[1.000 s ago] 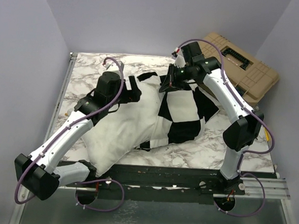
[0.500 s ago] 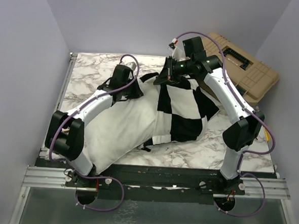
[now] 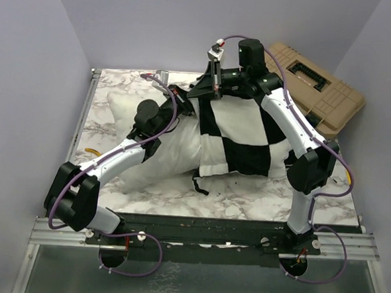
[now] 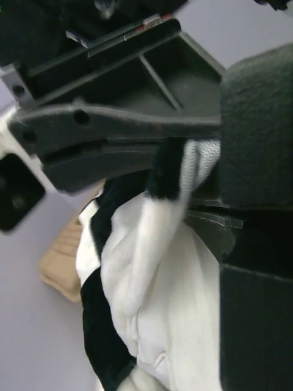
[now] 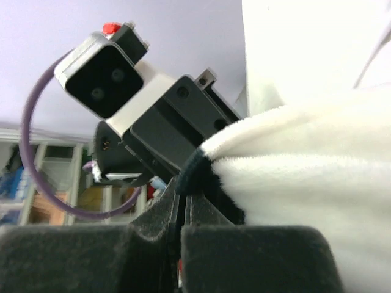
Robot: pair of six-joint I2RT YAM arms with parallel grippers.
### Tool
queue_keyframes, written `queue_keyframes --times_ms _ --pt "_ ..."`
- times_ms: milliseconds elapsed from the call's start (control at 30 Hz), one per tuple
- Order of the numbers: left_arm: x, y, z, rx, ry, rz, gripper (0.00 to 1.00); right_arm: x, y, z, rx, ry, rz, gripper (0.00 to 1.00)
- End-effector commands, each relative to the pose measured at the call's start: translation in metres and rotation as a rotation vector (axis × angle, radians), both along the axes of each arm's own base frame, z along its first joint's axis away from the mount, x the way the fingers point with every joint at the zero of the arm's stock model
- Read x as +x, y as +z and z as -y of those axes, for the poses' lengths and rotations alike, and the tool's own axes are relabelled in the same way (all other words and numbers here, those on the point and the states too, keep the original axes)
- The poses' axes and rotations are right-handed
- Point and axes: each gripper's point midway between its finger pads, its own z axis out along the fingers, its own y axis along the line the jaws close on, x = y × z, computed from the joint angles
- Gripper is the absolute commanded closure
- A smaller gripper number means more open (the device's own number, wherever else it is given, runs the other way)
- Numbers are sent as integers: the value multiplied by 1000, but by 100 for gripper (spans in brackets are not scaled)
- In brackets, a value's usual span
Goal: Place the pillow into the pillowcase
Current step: Stuff the pillow into the pillowcase.
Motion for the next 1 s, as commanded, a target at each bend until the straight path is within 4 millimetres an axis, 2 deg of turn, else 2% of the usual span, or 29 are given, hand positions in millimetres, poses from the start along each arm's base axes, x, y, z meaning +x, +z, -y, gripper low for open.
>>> queue_keyframes --times_ms 0,67,133,333,400,600,733,867,967 --pt "-38 82 20 -210 -56 310 100 -47 68 -17 205 185 43 100" --pt "-43 87 24 -199 -48 348 100 -48 77 -20 241 180 40 100" --pt "-48 83 35 -174 -69 364 100 -47 85 -22 278 171 37 100" --pt "-67 44 75 -100 -164 347 100 -42 101 -30 345 170 45 100" --pt "-77 31 86 -78 -197 338 100 -32 101 -30 332 127 51 100" --pt "-99 18 84 -31 -190 328 100 14 93 -16 286 -33 65 100" --pt "-115 20 98 70 -195 352 100 31 87 -22 279 -10 31 100" --pt "-117 41 101 98 -117 398 100 28 75 -37 249 23 -47 100" --pt "-121 54 95 118 -89 428 100 28 65 -35 209 23 -71 100"
